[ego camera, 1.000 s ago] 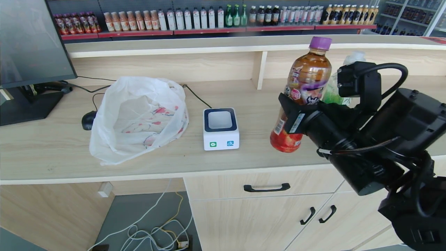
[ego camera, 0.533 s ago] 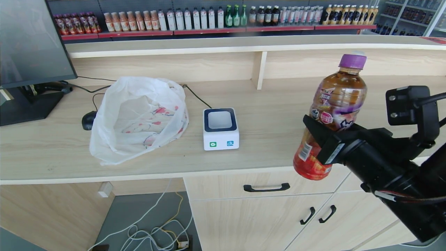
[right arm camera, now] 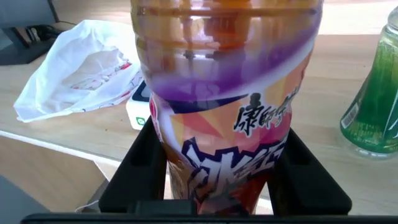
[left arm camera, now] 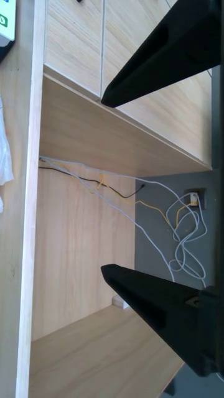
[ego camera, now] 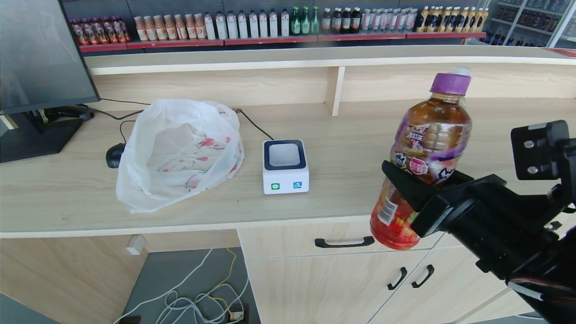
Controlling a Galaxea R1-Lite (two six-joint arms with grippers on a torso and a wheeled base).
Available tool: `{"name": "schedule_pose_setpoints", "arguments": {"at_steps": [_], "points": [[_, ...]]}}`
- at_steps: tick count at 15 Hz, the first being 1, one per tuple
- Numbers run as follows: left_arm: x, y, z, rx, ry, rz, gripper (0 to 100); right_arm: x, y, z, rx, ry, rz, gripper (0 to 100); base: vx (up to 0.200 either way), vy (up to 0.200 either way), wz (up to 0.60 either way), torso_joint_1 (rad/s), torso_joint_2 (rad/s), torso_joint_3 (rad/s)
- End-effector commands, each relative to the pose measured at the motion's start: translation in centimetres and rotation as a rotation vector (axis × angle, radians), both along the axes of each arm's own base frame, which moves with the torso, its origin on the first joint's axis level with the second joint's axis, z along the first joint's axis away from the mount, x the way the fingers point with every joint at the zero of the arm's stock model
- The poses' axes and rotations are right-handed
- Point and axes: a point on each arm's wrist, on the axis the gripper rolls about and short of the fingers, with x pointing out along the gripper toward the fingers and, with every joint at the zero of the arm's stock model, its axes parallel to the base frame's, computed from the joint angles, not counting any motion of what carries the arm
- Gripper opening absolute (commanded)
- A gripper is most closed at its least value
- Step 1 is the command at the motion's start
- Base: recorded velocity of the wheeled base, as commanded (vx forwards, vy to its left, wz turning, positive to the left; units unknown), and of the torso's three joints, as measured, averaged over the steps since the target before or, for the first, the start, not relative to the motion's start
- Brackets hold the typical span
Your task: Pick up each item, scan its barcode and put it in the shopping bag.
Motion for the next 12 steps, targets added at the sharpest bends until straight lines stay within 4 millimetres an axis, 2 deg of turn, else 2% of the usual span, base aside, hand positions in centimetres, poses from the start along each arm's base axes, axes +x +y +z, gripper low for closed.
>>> {"name": "schedule_pose_setpoints", "arguments": {"at_steps": [1, 12], "points": [[0.0, 0.0, 0.0, 0.000, -0.001, 0.000, 100, -0.1, 0.2, 0.2, 0.006, -0.008, 0.018, 0, 0.000, 0.000, 0.00, 0.000, 0.00, 0.000], [0.0, 0.0, 0.0, 0.000, -0.001, 0.001, 100, -0.5, 1.2, 1.3, 0.133, 0.015, 0.428, 0, 0.000, 0.000, 0.00, 0.000, 0.00, 0.000]]}}
